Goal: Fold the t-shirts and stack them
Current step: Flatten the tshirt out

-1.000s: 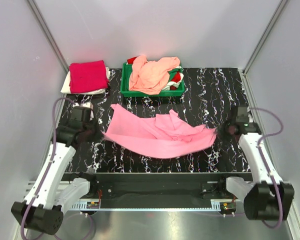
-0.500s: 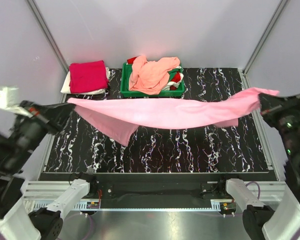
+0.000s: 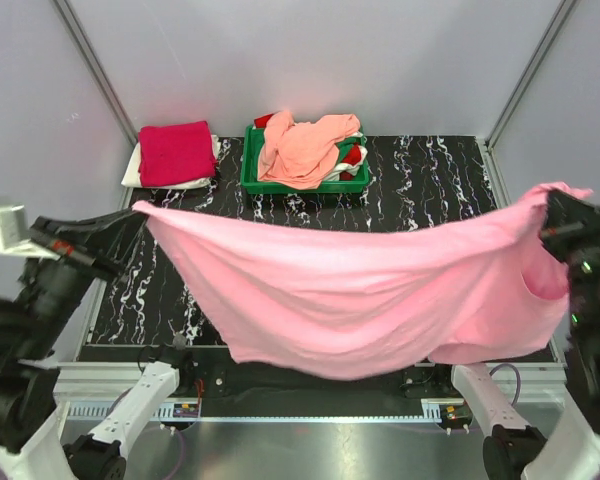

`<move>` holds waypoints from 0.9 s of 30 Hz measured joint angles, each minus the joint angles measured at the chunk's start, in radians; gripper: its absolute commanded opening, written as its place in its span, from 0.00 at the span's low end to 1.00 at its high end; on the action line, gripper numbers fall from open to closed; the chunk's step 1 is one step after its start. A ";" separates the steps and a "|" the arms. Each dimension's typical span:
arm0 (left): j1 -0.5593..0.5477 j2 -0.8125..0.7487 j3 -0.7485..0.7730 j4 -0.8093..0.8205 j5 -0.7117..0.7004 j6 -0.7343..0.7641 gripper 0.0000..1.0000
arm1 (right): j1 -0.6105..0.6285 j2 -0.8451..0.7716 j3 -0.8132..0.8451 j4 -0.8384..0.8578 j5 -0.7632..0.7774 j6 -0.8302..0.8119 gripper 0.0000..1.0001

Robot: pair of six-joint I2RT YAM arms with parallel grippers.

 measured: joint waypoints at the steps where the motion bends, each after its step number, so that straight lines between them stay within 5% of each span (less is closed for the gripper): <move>1: 0.000 0.007 -0.034 0.018 -0.006 0.009 0.00 | 0.000 0.010 -0.071 0.044 -0.002 0.000 0.00; 3: 0.000 0.039 -0.093 0.060 -0.026 0.029 0.00 | 0.000 0.051 -0.198 0.150 -0.003 0.000 0.02; 4: 0.000 0.064 -0.117 0.084 -0.039 0.040 0.00 | 0.000 0.081 -0.247 0.197 -0.006 0.000 0.27; 5: 0.000 0.094 -0.143 0.116 -0.052 0.051 0.00 | 0.000 0.128 -0.294 0.253 -0.010 0.003 0.71; 6: 0.000 0.122 -0.163 0.138 -0.062 0.060 0.00 | 0.000 0.166 -0.323 0.294 -0.011 0.003 0.98; 8: 0.000 0.202 -0.224 0.199 -0.088 0.079 0.23 | 0.000 0.275 -0.372 0.373 -0.014 -0.002 1.00; 9: 0.000 0.251 -0.248 0.209 -0.100 0.087 0.61 | 0.000 0.329 -0.393 0.400 -0.016 0.003 1.00; 11: 0.002 0.348 -0.286 0.212 -0.116 0.095 0.99 | 0.000 0.388 -0.472 0.440 -0.019 0.014 1.00; 17: 0.002 0.511 -0.541 0.158 -0.163 0.056 0.99 | -0.001 0.319 -0.783 0.425 -0.018 0.058 1.00; 27: -0.031 0.292 -0.908 0.172 -0.164 -0.137 0.99 | -0.002 0.233 -1.065 0.483 -0.084 0.074 1.00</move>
